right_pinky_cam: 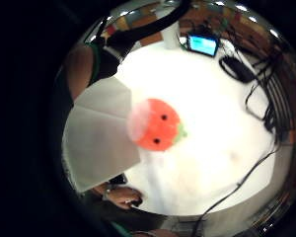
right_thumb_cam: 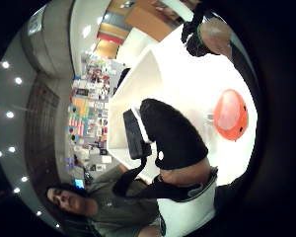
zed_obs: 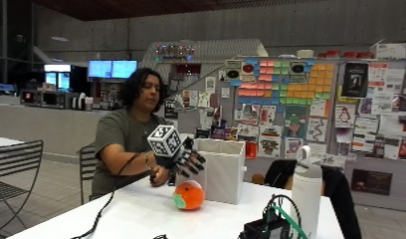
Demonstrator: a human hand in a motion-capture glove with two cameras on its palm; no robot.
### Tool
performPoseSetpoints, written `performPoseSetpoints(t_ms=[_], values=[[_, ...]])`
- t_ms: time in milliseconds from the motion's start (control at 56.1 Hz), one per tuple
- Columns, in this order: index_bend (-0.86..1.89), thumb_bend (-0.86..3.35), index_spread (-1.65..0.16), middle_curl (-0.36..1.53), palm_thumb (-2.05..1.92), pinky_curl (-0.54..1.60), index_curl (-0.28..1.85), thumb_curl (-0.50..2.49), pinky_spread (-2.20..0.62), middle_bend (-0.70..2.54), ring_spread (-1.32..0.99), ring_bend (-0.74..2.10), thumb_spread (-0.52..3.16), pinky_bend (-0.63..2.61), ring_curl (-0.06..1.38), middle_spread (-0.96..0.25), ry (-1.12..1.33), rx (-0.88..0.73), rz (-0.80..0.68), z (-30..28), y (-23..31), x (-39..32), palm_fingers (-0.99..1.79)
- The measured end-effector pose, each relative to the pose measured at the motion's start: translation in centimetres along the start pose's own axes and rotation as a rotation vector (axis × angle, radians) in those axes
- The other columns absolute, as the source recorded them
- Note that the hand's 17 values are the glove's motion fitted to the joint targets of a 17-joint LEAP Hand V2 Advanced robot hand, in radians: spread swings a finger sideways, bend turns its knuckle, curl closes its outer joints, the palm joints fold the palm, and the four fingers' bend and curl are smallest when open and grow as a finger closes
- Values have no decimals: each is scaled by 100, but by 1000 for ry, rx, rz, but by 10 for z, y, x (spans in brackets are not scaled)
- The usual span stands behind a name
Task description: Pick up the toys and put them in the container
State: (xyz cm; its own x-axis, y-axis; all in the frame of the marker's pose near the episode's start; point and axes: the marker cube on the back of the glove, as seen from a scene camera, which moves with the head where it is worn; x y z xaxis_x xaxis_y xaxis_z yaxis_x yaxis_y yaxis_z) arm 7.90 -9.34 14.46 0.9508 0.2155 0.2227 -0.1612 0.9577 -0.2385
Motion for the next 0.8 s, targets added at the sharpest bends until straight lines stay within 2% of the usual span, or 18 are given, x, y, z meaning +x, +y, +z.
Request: performPoseSetpoints(t_ms=[89, 196, 357, 428, 499, 571, 642, 803], values=[[40, -3, -42, 49, -5, 33, 54, 17, -7, 47, -31, 84, 132, 73, 31, -20, 0, -14, 79, 36, -5, 37, 33], [42, -3, -42, 48, -4, 34, 56, 17, -5, 44, -30, 74, 136, 73, 29, -19, -20, -48, 136, 71, -10, 59, 18], [16, 6, -38, 48, 15, 34, 48, 24, -3, 49, -28, 74, 137, 77, 28, -17, 146, -27, 143, 101, -13, 73, 13], [11, 8, -37, 47, 22, 36, 43, 27, -4, 48, -27, 79, 134, 86, 29, -19, 252, 19, 122, 106, -12, 76, 21], [17, 8, -37, 46, 25, 35, 41, 29, -9, 46, -28, 86, 133, 88, 30, -20, 305, 103, 102, 110, -10, 80, 34], [15, 11, -37, 48, 33, 34, 40, 33, -21, 53, -34, 98, 134, 89, 32, -26, 305, 207, 85, 108, -7, 81, 66], [13, 16, -37, 51, 49, 37, 40, 40, -30, 58, -38, 109, 126, 96, 37, -31, 291, 301, 62, 102, 0, 80, 84], [16, 16, -37, 60, 61, 45, 42, 52, -37, 69, -41, 121, 104, 112, 44, -39, 238, 439, 56, 66, 36, 78, 106]])
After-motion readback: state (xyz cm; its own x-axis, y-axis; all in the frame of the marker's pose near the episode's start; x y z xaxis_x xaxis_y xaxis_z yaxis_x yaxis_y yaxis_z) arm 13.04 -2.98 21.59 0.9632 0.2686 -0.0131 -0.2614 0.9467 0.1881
